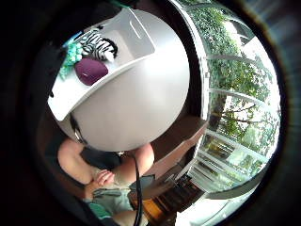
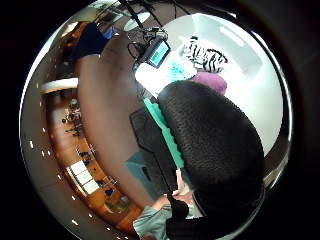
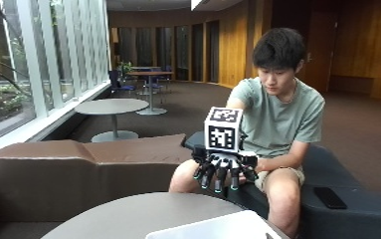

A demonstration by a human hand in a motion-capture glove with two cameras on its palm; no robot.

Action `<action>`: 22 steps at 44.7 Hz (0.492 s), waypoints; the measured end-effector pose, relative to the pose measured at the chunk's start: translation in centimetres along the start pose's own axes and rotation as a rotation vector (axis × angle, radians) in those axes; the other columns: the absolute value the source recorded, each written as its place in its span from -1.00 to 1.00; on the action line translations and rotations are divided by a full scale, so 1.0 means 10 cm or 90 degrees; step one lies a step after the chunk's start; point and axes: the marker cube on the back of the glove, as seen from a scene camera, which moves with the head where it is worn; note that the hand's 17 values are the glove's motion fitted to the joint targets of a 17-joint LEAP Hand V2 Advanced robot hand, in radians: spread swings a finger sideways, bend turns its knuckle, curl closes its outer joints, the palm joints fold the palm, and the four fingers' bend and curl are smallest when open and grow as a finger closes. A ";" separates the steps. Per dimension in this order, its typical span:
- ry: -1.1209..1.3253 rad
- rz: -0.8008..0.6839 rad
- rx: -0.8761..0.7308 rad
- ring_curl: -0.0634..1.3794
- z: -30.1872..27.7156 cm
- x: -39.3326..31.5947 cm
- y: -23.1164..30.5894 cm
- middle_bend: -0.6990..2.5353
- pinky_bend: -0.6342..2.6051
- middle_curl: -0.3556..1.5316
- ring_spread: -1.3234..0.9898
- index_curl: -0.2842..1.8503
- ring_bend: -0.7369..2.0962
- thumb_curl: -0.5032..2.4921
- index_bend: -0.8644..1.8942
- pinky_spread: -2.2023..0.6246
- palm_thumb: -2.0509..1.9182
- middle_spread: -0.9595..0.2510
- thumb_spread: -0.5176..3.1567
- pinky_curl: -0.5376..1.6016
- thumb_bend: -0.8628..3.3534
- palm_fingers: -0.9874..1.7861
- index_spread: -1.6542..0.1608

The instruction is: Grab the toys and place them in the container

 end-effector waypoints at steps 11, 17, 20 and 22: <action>0.003 -0.005 -0.010 -0.41 0.06 -0.01 0.00 -0.46 -0.24 -0.26 0.09 -0.59 -0.25 -0.64 -0.31 0.56 -0.03 0.36 0.04 -0.16 -0.62 -0.39 0.52; 0.003 -0.003 -0.011 -0.41 0.06 -0.03 0.01 -0.46 -0.24 -0.26 0.09 -0.59 -0.25 -0.64 -0.31 0.56 -0.03 0.37 0.04 -0.15 -0.62 -0.39 0.52; 0.007 -0.004 -0.006 -0.41 0.03 -0.03 -0.01 -0.46 -0.24 -0.26 0.08 -0.59 -0.25 -0.64 -0.31 0.56 -0.03 0.37 0.04 -0.15 -0.62 -0.39 0.52; 0.007 -0.004 -0.003 -0.41 0.03 -0.03 -0.01 -0.46 -0.24 -0.26 0.09 -0.59 -0.25 -0.64 -0.30 0.56 -0.03 0.37 0.04 -0.16 -0.62 -0.39 0.53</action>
